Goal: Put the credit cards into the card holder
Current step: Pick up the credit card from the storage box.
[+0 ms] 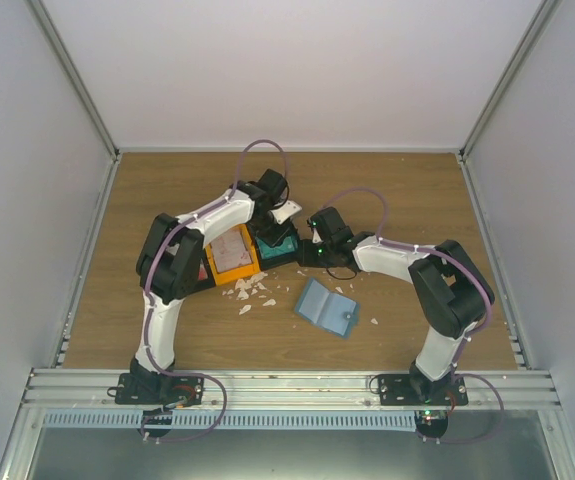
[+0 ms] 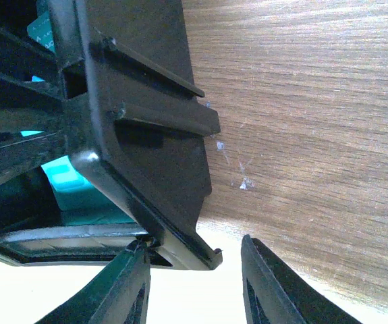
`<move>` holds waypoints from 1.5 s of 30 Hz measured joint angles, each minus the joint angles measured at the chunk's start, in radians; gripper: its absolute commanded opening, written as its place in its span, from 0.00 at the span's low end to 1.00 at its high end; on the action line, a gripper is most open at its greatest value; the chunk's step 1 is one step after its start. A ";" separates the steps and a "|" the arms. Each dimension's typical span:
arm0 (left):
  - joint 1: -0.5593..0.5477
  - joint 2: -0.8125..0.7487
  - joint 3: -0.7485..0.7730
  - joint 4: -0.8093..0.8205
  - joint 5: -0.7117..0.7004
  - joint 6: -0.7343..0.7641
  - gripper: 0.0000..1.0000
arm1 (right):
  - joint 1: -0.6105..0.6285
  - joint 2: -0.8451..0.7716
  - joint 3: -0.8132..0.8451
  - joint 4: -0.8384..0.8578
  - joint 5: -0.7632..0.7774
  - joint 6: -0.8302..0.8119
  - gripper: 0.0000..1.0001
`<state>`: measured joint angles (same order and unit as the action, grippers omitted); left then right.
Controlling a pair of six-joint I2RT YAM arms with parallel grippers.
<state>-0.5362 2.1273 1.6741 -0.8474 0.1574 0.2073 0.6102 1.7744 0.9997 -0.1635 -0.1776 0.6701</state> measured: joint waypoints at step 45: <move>-0.014 -0.162 -0.047 -0.068 0.077 -0.035 0.00 | -0.018 -0.085 -0.004 0.001 -0.018 -0.019 0.47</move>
<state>-0.5499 1.9656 1.6268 -0.9157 0.2344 0.1722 0.5919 1.6897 0.9958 -0.1627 -0.1959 0.6514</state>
